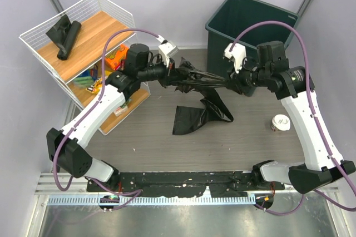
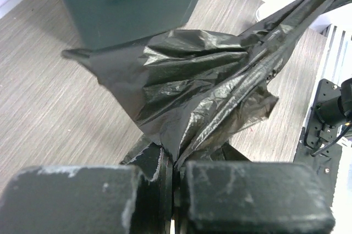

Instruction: Put the trash bags into the trash bin

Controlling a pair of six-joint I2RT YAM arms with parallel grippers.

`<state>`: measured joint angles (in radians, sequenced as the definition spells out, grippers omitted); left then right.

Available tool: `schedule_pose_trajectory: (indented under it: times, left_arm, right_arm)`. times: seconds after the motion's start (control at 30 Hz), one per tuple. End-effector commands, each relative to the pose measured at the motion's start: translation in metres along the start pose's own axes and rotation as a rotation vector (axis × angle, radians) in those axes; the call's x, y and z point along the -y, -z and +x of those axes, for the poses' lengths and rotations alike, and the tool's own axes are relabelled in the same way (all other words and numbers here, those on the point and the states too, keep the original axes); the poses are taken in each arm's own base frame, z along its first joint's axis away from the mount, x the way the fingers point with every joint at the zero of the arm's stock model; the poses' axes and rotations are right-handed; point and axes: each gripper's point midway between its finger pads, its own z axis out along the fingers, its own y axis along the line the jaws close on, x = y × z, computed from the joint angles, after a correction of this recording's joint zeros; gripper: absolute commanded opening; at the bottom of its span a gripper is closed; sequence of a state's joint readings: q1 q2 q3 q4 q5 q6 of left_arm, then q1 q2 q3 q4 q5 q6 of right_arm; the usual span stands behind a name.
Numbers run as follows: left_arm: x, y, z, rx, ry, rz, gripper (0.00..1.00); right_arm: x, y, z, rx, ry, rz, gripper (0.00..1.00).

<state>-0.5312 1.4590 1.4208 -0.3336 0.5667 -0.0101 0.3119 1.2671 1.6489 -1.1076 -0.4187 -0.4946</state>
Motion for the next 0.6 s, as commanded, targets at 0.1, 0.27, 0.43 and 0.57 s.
schedule_pose_trajectory:
  times: [0.1, 0.27, 0.43, 0.57]
  left_arm:
    - [0.009, 0.006, -0.015, 0.001, 0.088, 0.043, 0.00]
    - [0.012, -0.002, -0.011, -0.022, 0.086, 0.030, 0.00]
    - [0.018, -0.007, -0.006, -0.051, 0.076, 0.042, 0.00]
    - [0.024, -0.010, -0.004, -0.064, 0.063, 0.053, 0.00]
  right_arm:
    - [-0.011, -0.005, -0.015, 0.041, -0.056, -0.102, 0.45]
    - [-0.018, -0.009, -0.035, 0.088, -0.050, -0.156, 0.64]
    - [-0.017, -0.020, -0.050, 0.100, -0.052, -0.170, 0.67]
    - [-0.017, -0.030, -0.060, 0.101, -0.041, -0.183, 0.68]
